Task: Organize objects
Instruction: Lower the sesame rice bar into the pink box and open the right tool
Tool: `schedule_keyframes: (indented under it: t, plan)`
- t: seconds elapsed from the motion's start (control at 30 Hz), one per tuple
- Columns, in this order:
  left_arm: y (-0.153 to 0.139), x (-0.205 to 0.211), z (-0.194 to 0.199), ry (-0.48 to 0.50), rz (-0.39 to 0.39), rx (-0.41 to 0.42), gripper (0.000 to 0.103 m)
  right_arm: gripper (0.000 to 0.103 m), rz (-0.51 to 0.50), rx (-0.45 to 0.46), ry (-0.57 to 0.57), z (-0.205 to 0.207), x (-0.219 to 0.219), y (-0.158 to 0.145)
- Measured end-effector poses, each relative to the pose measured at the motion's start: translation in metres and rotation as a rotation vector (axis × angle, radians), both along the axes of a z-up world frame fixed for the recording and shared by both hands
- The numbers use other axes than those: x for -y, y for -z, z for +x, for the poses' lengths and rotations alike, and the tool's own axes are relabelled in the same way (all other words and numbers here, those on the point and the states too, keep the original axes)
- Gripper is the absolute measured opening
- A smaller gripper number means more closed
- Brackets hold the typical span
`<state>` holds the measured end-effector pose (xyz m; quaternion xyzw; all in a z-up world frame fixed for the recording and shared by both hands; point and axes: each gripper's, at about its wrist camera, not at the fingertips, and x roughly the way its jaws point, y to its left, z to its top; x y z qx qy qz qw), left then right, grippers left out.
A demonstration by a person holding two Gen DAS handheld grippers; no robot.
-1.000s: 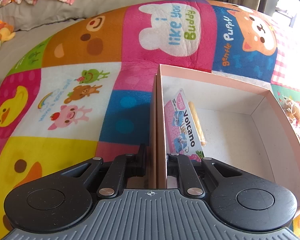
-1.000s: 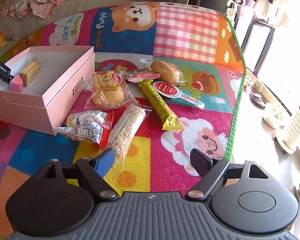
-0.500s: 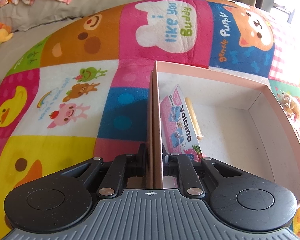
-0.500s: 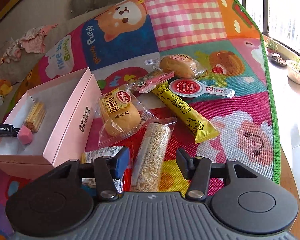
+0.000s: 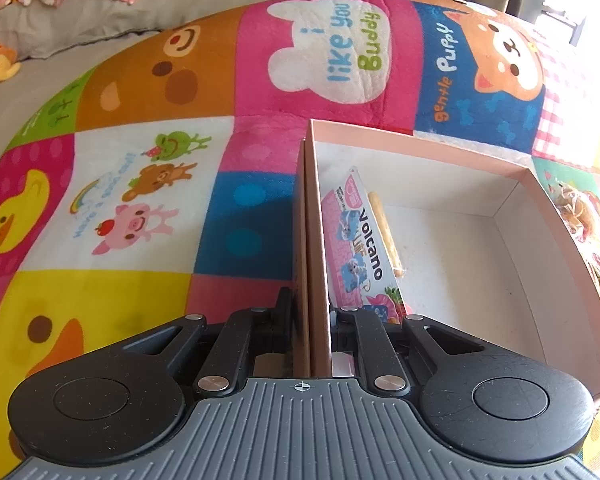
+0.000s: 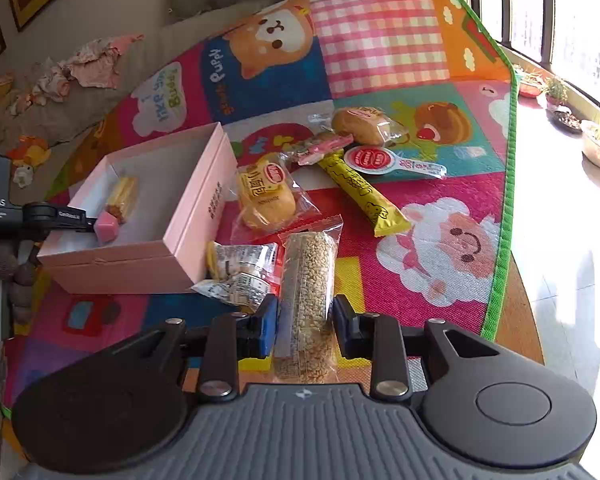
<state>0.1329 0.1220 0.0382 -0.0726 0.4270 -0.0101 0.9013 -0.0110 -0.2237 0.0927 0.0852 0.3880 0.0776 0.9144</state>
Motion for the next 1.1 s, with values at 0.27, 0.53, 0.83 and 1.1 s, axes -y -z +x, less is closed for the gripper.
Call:
schedule_keyframes:
  t: [0.27,0.53,0.83,1.1]
  plan:
    - [0.0,-0.003,-0.001,0.005,-0.019,-0.002,0.014,0.029,0.144,0.047,-0.195,0.055,-0.07,-0.037]
    - [0.001,-0.005,-0.001,0.012,-0.04,0.0,0.015,0.029,0.146,-0.151,-0.215,0.183,-0.154,0.01]
    - [0.001,-0.009,-0.002,0.019,-0.054,0.003,0.016,0.035,0.191,-0.255,-0.207,0.226,-0.185,0.048]
    - [0.002,-0.009,-0.002,0.015,-0.056,0.004,0.016,0.042,0.189,-0.146,-0.229,0.199,-0.152,0.022]
